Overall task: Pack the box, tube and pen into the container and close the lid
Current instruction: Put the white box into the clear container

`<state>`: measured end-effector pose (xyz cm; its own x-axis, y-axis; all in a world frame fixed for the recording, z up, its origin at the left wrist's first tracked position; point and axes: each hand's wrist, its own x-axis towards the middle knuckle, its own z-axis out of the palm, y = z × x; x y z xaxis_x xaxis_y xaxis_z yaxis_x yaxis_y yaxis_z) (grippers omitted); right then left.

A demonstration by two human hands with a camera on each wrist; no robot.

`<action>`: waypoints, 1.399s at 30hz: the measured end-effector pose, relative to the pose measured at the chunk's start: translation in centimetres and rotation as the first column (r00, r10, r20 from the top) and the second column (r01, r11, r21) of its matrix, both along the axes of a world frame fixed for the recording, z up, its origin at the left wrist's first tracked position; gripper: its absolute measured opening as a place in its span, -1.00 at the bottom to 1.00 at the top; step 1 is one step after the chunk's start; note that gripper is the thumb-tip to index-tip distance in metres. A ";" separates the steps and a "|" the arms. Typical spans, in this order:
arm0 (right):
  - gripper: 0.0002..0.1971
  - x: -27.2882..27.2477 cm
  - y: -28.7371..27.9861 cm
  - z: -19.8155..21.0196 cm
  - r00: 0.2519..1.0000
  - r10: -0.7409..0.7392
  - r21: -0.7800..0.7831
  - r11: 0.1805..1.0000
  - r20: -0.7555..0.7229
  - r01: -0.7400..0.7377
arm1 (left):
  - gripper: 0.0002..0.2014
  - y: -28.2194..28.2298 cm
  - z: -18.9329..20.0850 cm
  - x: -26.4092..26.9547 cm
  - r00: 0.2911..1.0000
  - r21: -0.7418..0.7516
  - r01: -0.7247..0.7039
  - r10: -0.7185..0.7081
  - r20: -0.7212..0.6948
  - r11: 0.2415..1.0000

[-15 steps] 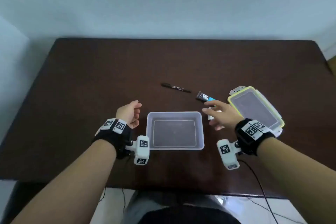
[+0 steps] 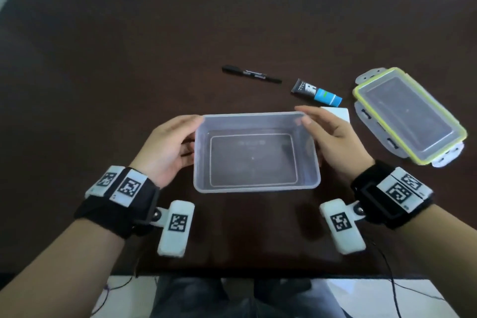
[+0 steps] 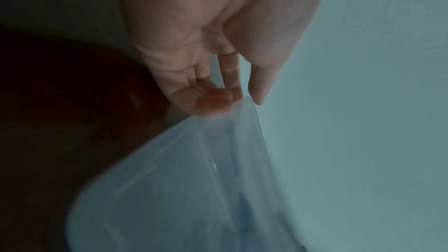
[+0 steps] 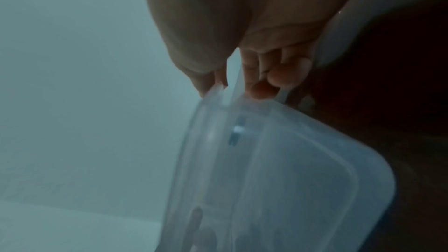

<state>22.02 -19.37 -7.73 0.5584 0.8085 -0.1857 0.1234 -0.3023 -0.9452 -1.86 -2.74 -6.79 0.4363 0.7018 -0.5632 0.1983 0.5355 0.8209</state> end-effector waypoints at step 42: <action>-0.45 5.1 -1.7 5.9 0.639 0.120 -0.153 0.988 0.760 -0.004 | -0.68 -3.9 -1.8 -0.7 0.995 0.223 0.032 -0.053 0.085 0.974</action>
<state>27.15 -21.06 -1.82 0.4962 0.8486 0.1832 0.8073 -0.3734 -0.4569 -2.56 -6.68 -8.58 0.5101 0.7842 -0.3534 0.1371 0.3314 0.9335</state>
